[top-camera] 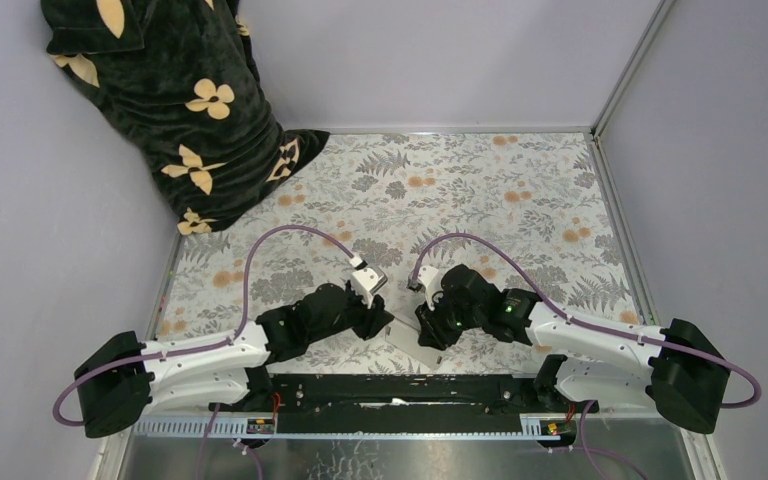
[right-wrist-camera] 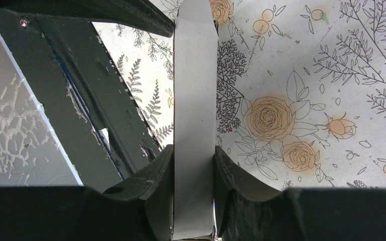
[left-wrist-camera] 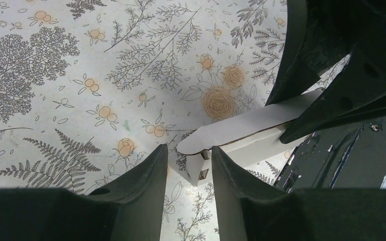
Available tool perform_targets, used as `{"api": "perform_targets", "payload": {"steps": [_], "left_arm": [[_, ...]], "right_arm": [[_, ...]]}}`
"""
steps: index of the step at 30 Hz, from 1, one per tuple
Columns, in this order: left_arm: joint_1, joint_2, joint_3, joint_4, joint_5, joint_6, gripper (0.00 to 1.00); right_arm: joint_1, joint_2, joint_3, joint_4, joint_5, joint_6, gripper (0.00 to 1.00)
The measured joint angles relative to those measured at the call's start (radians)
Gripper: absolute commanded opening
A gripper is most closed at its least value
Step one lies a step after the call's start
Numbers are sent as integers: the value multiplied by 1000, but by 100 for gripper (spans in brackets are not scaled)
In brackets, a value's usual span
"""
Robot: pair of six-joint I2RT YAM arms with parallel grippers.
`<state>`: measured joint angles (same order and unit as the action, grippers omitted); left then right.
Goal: Fold the paper box
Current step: Close the paper box at the center of the board.
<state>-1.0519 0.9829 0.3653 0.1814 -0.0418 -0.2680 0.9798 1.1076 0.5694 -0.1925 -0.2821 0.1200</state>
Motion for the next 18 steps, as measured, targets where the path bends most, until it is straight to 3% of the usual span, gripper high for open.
{"api": "perform_targets", "payload": {"steps": [18], "left_arm": [[-42, 50, 48, -21, -46, 19, 29]], "right_arm": [[-1, 0, 0, -18, 0, 2, 33]]}}
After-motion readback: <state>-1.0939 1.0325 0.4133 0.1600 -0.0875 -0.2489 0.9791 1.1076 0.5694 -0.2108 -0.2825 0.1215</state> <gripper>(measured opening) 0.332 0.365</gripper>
